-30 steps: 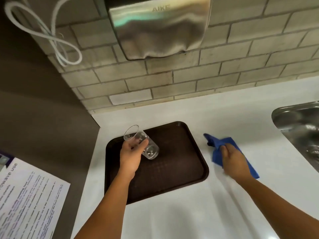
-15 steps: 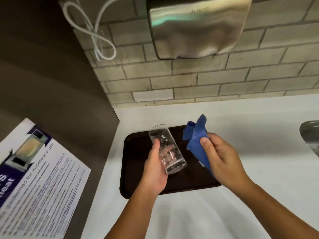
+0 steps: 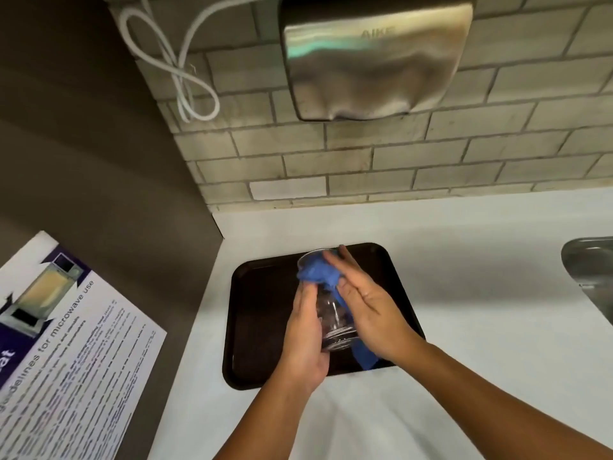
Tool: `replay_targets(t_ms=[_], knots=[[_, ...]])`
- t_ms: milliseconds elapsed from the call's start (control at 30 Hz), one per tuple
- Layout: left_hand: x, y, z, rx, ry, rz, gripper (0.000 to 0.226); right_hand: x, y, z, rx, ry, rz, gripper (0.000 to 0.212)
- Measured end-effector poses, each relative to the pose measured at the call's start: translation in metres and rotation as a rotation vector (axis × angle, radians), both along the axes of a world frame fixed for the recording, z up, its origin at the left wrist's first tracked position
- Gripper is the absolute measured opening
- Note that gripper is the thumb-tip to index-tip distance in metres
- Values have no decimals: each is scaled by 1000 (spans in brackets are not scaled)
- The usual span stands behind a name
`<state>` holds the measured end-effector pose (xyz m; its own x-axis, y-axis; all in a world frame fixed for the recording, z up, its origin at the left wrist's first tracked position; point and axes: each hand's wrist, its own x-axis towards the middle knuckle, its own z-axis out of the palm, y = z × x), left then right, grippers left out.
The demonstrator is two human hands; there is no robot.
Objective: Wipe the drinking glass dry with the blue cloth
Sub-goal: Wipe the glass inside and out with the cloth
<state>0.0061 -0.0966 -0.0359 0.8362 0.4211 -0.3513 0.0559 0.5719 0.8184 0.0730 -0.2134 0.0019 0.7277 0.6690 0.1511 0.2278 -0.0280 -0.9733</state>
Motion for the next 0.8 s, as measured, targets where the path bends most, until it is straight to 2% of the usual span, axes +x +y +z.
replay_targets(t_ms=[33,67,233,300,367,500,567,633,733,800], knots=[[0,2,3,13,-7,-1,46,0,2,1,55,131,-39,48],[1,2,5,31,-18,0,48,-2,4,0,73,174,-68,48],[6,4,10,112,-1,34,45,-9,3,-16,-27,-200,31,58],[8,5,11,140,11,76,44,-7,5,-20,-38,-234,33,56],[10,5,12,191,15,81,44,-3,8,-20,30,-126,-53,55],[12,7,12,221,-29,45,45,11,19,-18,97,314,-226,43],[13,9,14,230,-25,48,43,13,21,-20,83,390,-241,40],[15,12,16,262,-23,50,42,5,19,-17,40,305,-204,42],[17,16,17,296,-22,78,37,-7,17,-20,-44,68,-164,46],[17,15,16,285,-20,86,35,-4,17,-19,15,118,-178,45]])
